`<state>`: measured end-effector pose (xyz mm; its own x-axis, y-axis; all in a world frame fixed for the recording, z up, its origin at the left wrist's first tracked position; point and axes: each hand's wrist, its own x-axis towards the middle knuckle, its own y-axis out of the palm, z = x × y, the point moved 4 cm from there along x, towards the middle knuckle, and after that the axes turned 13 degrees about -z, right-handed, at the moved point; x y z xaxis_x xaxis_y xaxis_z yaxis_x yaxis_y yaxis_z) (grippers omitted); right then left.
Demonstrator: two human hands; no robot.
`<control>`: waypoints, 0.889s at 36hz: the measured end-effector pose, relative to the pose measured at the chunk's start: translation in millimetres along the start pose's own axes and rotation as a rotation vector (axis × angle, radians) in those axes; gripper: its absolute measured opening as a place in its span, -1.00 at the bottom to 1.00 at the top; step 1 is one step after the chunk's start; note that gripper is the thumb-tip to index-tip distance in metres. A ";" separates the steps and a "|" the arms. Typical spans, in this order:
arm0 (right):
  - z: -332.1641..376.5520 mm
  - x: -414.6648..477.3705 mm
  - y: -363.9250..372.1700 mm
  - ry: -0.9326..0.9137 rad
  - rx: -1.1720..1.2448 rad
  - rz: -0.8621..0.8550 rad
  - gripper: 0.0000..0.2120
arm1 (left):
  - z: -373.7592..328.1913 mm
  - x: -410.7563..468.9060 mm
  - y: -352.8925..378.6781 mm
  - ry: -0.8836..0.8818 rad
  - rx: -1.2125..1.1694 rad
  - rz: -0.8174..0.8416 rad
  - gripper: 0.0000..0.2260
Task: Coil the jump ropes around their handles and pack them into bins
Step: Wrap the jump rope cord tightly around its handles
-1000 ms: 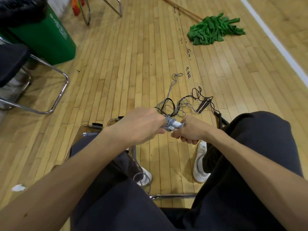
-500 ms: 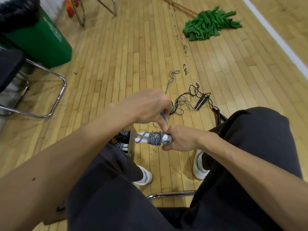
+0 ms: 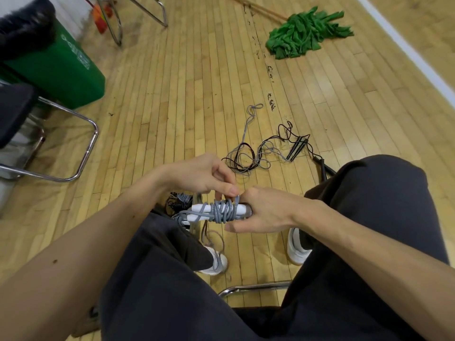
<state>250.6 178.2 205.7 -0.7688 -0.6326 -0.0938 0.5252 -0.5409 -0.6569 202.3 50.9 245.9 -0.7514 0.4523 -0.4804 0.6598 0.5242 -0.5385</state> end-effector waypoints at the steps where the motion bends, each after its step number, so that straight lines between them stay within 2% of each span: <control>1: -1.1 0.1 0.2 -0.003 -0.004 -0.007 -0.70 | 3.6 -0.9 0.5 -0.019 -0.029 0.003 -0.91; 6: -2.6 -0.3 1.1 0.002 0.002 -0.018 -0.77 | 11.4 -5.4 2.8 -0.067 -0.137 -0.012 -0.89; 17: -6.5 2.0 -13.4 0.013 0.033 -0.145 -0.70 | 16.8 -6.6 12.2 -0.111 -0.406 -0.126 -0.84; 20: -7.2 0.0 -14.4 0.003 0.066 -0.157 -0.68 | 20.0 -4.3 16.8 -0.093 -0.489 -0.128 -0.85; 27: -5.9 -0.3 -19.7 0.025 0.213 -0.220 -0.70 | 28.1 1.9 25.4 -0.171 -0.729 -0.176 -0.88; 32: -5.9 -0.6 -25.6 0.089 0.294 -0.264 -0.76 | 32.0 3.4 31.0 -0.191 -0.869 -0.284 -0.70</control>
<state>235.5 195.7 218.2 -0.9129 -0.4075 -0.0235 0.3778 -0.8218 -0.4266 220.4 45.5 205.5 -0.8186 0.1388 -0.5573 0.1559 0.9876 0.0170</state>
